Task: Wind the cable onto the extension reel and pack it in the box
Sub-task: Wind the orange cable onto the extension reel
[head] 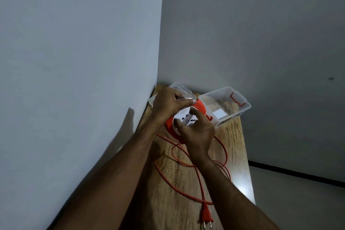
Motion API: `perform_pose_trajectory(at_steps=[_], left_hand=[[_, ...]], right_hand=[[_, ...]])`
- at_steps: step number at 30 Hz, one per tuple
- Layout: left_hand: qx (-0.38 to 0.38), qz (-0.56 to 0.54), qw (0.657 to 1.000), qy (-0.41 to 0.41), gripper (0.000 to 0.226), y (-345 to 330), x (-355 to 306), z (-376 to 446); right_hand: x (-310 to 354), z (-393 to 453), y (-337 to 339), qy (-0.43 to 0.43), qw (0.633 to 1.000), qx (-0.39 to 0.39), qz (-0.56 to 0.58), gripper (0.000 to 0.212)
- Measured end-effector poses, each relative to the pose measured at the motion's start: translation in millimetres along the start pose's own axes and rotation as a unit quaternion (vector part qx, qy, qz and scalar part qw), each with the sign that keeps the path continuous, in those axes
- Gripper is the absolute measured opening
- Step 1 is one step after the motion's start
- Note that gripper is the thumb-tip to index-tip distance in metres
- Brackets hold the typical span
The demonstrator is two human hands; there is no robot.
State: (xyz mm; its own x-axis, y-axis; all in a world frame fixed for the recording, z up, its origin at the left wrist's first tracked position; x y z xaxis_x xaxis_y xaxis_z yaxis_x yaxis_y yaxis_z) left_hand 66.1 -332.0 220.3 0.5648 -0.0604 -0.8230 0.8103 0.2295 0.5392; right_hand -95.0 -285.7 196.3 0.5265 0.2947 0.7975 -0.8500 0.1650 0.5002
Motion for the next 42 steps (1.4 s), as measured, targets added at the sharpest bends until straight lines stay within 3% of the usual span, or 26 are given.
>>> perform_pose_trajectory(at_steps=[3, 6, 8, 9, 10, 11, 13, 15, 17, 19, 22, 28, 32, 34, 38, 40, 42], left_hand=[[-0.007, 0.030, 0.999, -0.021, 0.037, -2.5, -6.9, -3.5], [-0.014, 0.053, 0.997, -0.046, 0.040, -9.1, -11.2, -7.1], [-0.015, 0.071, 0.996, -0.051, 0.041, -11.0, -10.2, -7.0], [-0.014, 0.073, 0.996, -0.042, 0.042, -9.8, -6.3, -5.5], [-0.015, 0.064, 0.997, -0.026, 0.042, -6.2, -1.3, -4.0], [-0.017, 0.049, 0.999, -0.009, 0.042, -1.3, 3.8, -2.7], [-0.019, 0.016, 1.000, 0.009, 0.041, 7.1, 9.7, 0.6], [-0.004, 0.007, 1.000, 0.013, 0.039, 9.8, 9.7, 4.3], [0.014, -0.003, 1.000, 0.022, 0.041, 7.0, 11.6, 8.8], [0.028, -0.008, 0.999, 0.032, 0.049, 0.8, 14.5, 13.3], [0.054, -0.012, 0.998, 0.035, 0.050, -9.0, 11.6, 11.8], [0.044, 0.000, 0.999, 0.015, 0.042, -7.9, 2.2, 5.7], [0.043, 0.010, 0.999, -0.021, 0.028, -5.2, -6.3, 4.7], [0.040, 0.012, 0.999, -0.025, 0.025, -4.5, -6.9, 4.2], [0.003, 0.011, 1.000, 0.005, 0.044, -0.8, 4.0, 4.3], [-0.024, 0.004, 1.000, -0.003, 0.040, 1.4, 2.8, 1.5], [-0.043, 0.011, 0.999, -0.020, 0.039, -1.2, -3.2, -2.0]], right_hand=[[-31.5, -13.8, -5.0, -0.187, 0.975, -0.058, 0.100, 0.060], [-67.7, -33.7, -31.0, -0.380, 0.888, -0.069, 0.251, 0.060], [-72.9, -33.8, -46.8, -0.428, 0.834, -0.029, 0.347, 0.060], [-71.2, -30.1, -48.1, -0.423, 0.833, 0.002, 0.357, 0.062], [-66.9, -23.9, -43.5, -0.391, 0.858, 0.034, 0.331, 0.061], [-58.2, -16.0, -30.4, -0.323, 0.908, 0.047, 0.264, 0.057], [-19.6, -5.3, 11.5, -0.107, 0.993, 0.003, 0.059, 0.043], [22.1, -10.0, 29.0, 0.109, 0.987, -0.019, -0.117, 0.041], [38.8, -18.4, 14.5, 0.240, 0.939, 0.032, -0.243, 0.048], [33.9, -18.5, -4.8, 0.264, 0.907, 0.106, -0.310, 0.064], [24.8, -12.9, -20.2, 0.244, 0.896, 0.171, -0.329, 0.078], [27.9, -3.2, -22.0, 0.261, 0.898, 0.153, -0.321, 0.071], [20.8, 2.4, -27.2, 0.236, 0.905, 0.158, -0.317, 0.068], [21.1, 6.1, -22.0, 0.208, 0.933, 0.141, -0.258, 0.065], [3.3, 8.3, -4.2, 0.030, 0.997, 0.062, -0.041, 0.060], [-10.8, 4.8, 3.6, -0.066, 0.997, -0.017, 0.040, 0.060], [-41.9, -6.6, -3.9, -0.241, 0.959, -0.055, 0.139, 0.061]])
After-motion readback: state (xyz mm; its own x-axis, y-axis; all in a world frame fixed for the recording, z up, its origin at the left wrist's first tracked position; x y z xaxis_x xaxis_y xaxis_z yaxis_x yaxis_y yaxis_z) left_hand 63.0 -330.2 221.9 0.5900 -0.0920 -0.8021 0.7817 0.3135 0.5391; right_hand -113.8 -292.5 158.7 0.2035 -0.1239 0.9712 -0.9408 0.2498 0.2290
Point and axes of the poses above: each hand's wrist, its own z-axis towards the middle knuckle, its own y-axis out of the back of the hand, x = y × z, the point moved 10 cm from there along z, towards the middle knuckle, and after that the axes turned 7 degrees about x, right-handed, at the moved point
